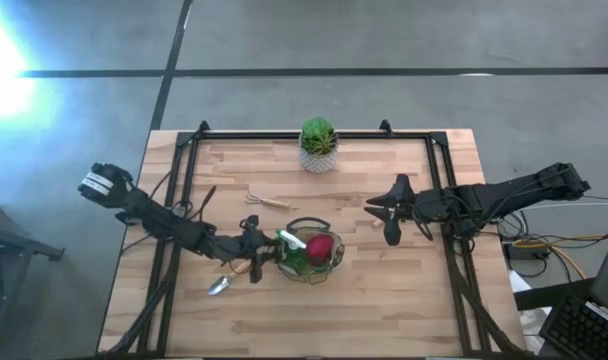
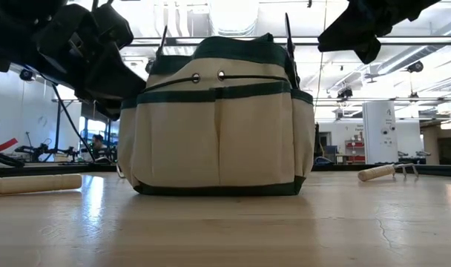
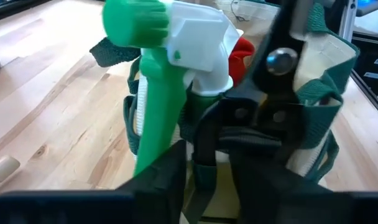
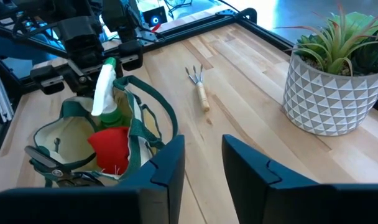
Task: Pick & Place Garden tools in Gardening bag
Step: Put the green shear scissors into the white gardening bag
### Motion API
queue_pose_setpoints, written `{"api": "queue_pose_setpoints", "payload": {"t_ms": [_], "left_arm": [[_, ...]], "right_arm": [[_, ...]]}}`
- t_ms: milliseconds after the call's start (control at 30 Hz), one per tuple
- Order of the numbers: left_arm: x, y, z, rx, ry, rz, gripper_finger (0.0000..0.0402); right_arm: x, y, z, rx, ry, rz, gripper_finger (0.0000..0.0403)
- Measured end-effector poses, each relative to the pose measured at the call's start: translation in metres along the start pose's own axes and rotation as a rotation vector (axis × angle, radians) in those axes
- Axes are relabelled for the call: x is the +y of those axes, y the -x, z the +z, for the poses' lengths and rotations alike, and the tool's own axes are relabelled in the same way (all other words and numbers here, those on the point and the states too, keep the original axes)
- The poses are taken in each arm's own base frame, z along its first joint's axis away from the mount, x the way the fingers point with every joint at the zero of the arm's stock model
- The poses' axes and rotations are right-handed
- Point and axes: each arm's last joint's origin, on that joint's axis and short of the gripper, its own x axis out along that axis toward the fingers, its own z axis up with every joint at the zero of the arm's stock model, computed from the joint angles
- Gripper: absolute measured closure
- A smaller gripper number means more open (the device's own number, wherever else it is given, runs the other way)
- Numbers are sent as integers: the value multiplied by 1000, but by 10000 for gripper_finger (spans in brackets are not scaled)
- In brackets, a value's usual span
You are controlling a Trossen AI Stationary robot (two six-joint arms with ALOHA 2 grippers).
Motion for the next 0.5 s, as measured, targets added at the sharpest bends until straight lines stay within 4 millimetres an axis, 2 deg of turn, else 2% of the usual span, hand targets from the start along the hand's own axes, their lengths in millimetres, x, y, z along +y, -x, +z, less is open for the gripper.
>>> {"api": "queue_pose_setpoints", "payload": {"t_ms": [200,500], "left_arm": [[-1,1,1,7,17,-40,234],[-3,3,3,30,6,-120,235]], "right_arm": [[0,0,0,0,0,0,293],[0,0,0,0,0,0,292]]}}
